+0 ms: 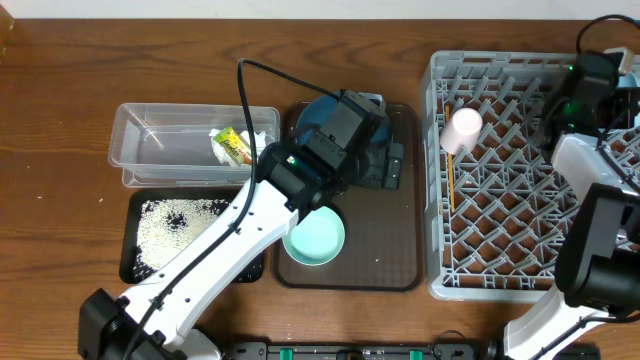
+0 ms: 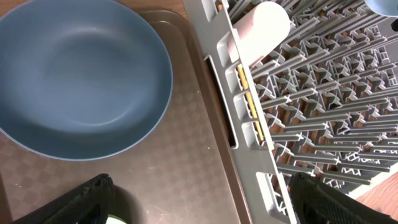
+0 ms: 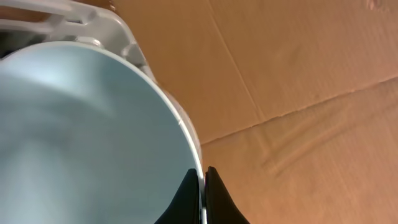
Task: Sort waste into correct bins and load items into the dishwasher rack
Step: 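Carry the light-blue bowl right over the rack with the right gripper, then lower the bowl upside down into the rack's back right and release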
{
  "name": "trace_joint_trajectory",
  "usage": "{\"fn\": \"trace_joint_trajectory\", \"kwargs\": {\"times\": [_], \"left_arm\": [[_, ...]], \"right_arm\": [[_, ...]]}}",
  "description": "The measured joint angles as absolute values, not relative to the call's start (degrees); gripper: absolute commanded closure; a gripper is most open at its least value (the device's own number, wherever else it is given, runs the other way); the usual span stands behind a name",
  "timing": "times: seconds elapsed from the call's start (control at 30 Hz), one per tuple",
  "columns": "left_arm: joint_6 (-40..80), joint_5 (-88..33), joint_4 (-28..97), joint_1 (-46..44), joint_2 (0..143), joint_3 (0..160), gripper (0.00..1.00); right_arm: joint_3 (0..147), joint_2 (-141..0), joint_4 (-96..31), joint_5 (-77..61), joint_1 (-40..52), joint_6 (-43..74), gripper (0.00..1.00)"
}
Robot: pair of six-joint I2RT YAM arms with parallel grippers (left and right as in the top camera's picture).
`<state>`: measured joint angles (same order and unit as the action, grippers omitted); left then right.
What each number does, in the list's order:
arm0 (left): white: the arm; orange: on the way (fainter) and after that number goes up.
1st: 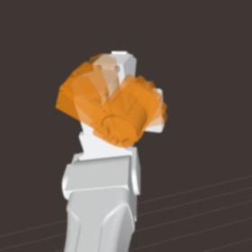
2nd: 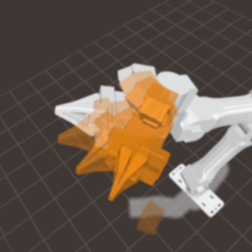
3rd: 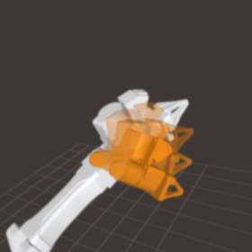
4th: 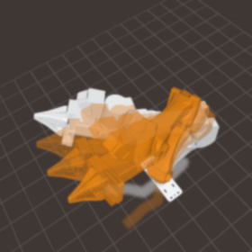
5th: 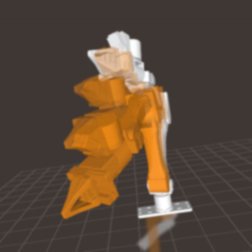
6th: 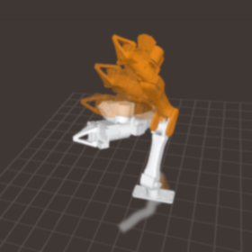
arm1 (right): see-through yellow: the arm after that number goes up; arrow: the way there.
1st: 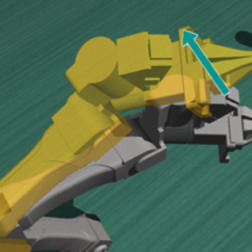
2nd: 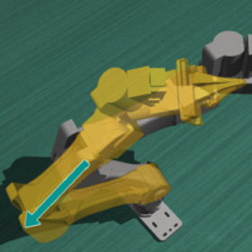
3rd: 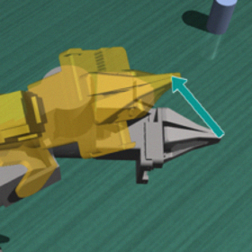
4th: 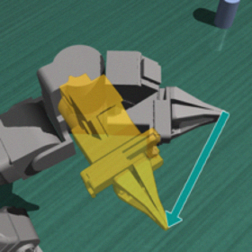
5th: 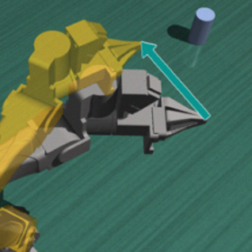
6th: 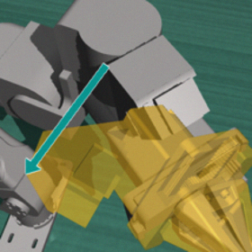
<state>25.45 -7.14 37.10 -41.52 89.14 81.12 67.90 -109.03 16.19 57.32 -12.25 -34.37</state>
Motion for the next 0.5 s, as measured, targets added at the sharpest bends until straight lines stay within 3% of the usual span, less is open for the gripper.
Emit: {"fn": "trace_joint_trajectory", "kwargs": {"times": [0.5], "left_arm": [[25.45, -7.14, 37.12, -41.52, 89.14, 81.12, 0.07]], "right_arm": [[68.25, -107.74, 10.7, 57.8, -7.86, -34.92, 0.99]]}}
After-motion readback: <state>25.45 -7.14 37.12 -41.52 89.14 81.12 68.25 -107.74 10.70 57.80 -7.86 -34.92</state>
